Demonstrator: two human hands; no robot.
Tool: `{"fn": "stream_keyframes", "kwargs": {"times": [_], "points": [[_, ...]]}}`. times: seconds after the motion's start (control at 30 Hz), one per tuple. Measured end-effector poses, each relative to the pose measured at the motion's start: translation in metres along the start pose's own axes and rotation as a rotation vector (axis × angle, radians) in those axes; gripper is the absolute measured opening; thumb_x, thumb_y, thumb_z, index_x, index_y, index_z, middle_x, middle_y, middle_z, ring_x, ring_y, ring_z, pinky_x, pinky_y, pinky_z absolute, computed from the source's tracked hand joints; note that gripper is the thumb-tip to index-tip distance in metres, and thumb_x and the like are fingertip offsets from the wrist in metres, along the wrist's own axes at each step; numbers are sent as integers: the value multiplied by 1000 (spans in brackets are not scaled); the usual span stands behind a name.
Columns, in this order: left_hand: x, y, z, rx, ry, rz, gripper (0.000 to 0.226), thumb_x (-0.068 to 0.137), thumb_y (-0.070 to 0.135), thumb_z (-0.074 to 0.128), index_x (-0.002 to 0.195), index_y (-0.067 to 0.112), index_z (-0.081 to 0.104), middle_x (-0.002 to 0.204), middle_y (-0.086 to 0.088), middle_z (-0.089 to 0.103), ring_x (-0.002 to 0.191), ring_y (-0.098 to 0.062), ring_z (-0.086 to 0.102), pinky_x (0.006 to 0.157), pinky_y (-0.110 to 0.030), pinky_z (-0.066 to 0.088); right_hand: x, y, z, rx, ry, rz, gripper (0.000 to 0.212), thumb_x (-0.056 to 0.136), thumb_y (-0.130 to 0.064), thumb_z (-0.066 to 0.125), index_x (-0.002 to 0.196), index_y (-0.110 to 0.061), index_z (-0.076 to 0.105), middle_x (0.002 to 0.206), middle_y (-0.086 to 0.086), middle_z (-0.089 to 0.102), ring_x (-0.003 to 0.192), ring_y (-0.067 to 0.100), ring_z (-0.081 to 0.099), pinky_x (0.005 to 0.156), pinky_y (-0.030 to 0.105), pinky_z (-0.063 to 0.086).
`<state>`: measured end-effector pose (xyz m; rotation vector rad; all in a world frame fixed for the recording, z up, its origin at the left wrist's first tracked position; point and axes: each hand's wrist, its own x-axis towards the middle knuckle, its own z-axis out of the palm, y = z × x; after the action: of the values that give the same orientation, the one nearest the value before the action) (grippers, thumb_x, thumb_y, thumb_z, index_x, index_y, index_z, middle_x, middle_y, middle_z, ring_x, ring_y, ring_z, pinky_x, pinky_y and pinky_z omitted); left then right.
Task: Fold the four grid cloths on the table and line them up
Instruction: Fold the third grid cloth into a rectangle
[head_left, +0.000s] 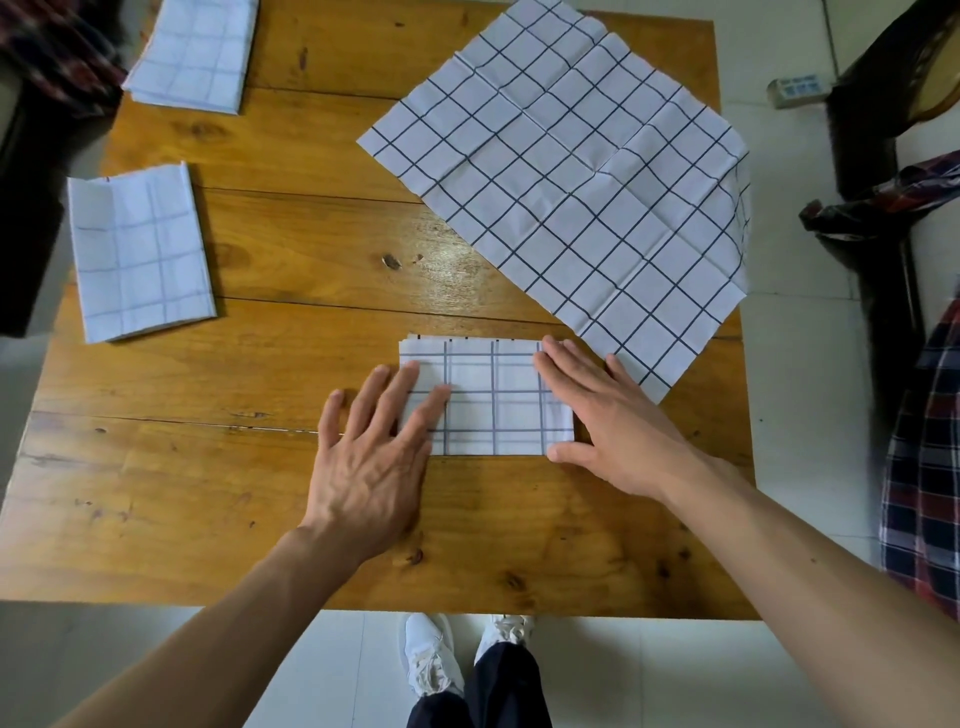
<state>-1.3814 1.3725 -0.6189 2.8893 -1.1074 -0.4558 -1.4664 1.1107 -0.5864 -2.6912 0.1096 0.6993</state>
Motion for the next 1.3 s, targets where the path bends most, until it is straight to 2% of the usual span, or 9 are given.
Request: {"fn": "stream_keyframes", "kwargs": {"times": [0.33, 0.5, 0.6, 0.67, 0.77, 0.87, 0.97, 1.2, 1.3], "points": [[-3, -17, -7, -54, -17, -17, 53, 102, 42, 22, 154, 45, 12, 167, 0, 6, 153, -26, 4, 121, -53, 9, -3, 6, -8, 89, -57, -21, 98, 91, -28, 66, 153, -34, -10, 155, -23, -25, 138, -10, -26, 118, 26, -13], [1, -17, -19, -38, -26, -2, 55, 99, 42, 38, 153, 38, 25, 167, -3, 8, 152, -30, 7, 119, -58, 18, -3, 4, -14, 5, -59, 0, 102, 89, -30, 68, 152, -33, -11, 155, -22, -25, 140, -7, -24, 111, 18, -14], [9, -8, -29, 10, -22, 86, 63, 90, 27, 60, 148, 26, 37, 166, -5, 13, 153, -27, 10, 120, -54, 18, -2, 1, -16, -42, -60, 5, 103, 89, -31, 68, 153, -30, -13, 156, -18, -26, 141, -4, -23, 110, 18, -14], [16, 5, -36, 32, -34, 201, 67, 89, 22, 51, 153, 22, 32, 166, -4, 14, 153, -23, 8, 122, -49, 11, -1, 0, -16, -51, -59, 14, 104, 88, -32, 69, 153, -29, -12, 156, -17, -25, 142, -2, -21, 112, 20, -11], [30, 26, -38, 12, -102, 279, 61, 101, 34, 21, 158, 22, 6, 166, 1, -7, 152, -17, -15, 124, -43, -5, 0, -2, -16, -52, -57, 28, 106, 86, -33, 71, 153, -29, -12, 157, -16, -24, 143, 0, -21, 115, 23, -10], [43, 33, -34, 69, -130, 293, 63, 103, 47, 16, 158, 25, -5, 164, 4, -19, 149, -17, -22, 124, -44, -8, 1, -2, -16, -52, -51, 29, 106, 85, -34, 71, 154, -29, -10, 157, -16, -23, 143, 0, -19, 119, 27, -7], [44, 24, -27, 60, -146, 261, 64, 103, 52, 15, 156, 30, -14, 161, 9, -26, 148, -16, -26, 123, -48, -7, 0, -1, -17, -49, -48, 29, 107, 85, -34, 72, 154, -30, -10, 157, -18, -23, 143, -2, -19, 119, 28, -7], [33, 8, -24, -19, -77, 56, 76, 96, 62, 12, 158, 25, -10, 164, 7, -17, 151, -16, -19, 123, -47, -7, -1, 0, -16, -26, -43, 31, 107, 84, -33, 73, 153, -32, -9, 157, -20, -22, 143, -3, -18, 121, 30, -4], [30, 10, -28, -27, -50, -25, 73, 99, 57, 22, 159, 18, 6, 167, -2, -6, 153, -21, -11, 124, -49, -1, -1, 0, -16, -16, -33, 34, 108, 83, -32, 74, 154, -32, -8, 157, -19, -21, 144, -2, -17, 120, 30, -4]]}}
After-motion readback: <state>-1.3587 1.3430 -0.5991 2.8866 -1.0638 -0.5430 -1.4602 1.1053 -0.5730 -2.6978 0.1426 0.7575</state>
